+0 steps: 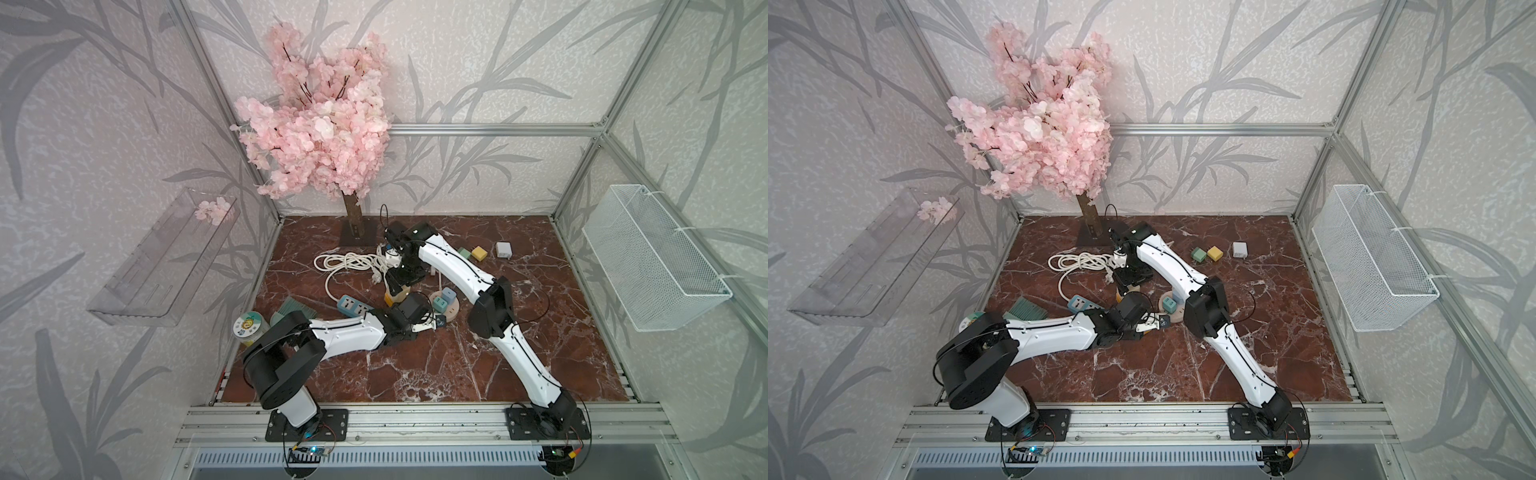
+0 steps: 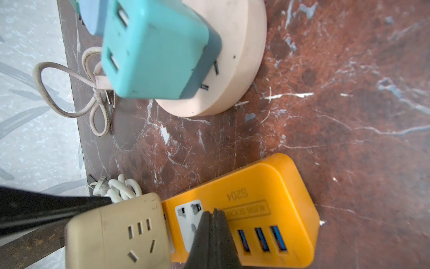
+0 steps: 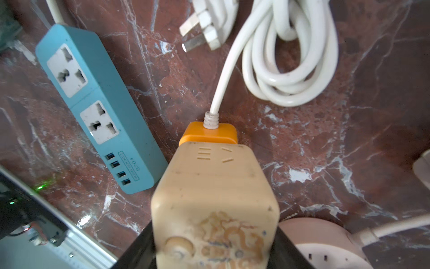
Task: Pull the plug off the socket
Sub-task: Remove the plug from the socket.
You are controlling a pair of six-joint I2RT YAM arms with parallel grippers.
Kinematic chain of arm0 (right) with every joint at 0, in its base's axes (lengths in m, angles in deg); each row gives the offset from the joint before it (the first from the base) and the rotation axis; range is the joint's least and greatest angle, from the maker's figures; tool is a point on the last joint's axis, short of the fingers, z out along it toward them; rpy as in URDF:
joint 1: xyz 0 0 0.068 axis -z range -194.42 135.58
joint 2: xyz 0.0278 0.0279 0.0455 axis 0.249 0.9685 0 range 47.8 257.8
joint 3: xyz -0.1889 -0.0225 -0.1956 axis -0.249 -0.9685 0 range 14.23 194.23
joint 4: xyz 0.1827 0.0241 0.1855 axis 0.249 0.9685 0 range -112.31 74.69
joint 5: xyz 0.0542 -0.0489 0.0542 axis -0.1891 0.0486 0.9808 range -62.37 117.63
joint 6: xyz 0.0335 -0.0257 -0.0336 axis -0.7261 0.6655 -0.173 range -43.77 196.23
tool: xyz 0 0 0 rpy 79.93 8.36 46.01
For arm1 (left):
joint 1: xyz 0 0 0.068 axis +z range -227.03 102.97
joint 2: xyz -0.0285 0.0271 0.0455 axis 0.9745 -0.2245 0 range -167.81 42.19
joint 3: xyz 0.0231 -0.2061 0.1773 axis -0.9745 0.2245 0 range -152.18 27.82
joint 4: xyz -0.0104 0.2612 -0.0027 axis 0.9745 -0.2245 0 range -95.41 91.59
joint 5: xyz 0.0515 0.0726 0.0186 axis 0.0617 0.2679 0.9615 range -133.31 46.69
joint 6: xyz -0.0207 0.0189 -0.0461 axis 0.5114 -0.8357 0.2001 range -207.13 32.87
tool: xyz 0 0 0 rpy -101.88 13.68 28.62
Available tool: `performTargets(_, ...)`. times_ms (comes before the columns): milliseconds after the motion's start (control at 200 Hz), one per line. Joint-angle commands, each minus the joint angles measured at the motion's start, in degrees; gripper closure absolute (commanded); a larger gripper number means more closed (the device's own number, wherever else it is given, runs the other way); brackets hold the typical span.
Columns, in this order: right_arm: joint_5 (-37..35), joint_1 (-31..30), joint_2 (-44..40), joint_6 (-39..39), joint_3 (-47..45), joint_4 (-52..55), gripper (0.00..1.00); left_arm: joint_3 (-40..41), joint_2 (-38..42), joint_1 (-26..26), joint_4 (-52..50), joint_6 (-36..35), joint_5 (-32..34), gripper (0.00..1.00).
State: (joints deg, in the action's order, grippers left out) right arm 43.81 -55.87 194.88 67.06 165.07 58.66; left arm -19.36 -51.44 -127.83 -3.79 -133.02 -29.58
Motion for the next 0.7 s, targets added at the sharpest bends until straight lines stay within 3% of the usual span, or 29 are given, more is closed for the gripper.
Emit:
performTargets(0, 14.46, 0.70, -6.10, -1.58, 0.98, -1.28, 1.00, 4.97, -5.22, 0.33, -16.53, 0.80, -6.09, 1.00)
performTargets(95, 11.40, 0.52, -6.89, -2.29, 0.56, -1.26, 1.00, 5.03, -5.02, 0.34, -16.50, 0.80, -6.18, 1.00)
performTargets(220, -6.60, -2.61, -7.41, -1.13, 2.59, 1.63, 1.00, 5.16, -5.07, 0.35, -16.58, 0.76, -6.34, 1.00)
performTargets(430, -29.63, -8.07, -4.93, 1.46, 6.34, 7.16, 1.00, 5.05, -5.17, 0.33, -16.93, 0.62, -6.75, 1.00)
performTargets(580, -26.44, -7.57, -4.46, 0.92, 7.62, 6.95, 1.00, 4.89, -5.28, 0.31, -17.16, 0.84, -7.13, 1.00)
performTargets(695, -9.00, -4.12, -6.09, -0.44, 6.42, 3.91, 1.00, 4.90, -5.37, 0.28, -17.15, 0.89, -7.17, 1.00)
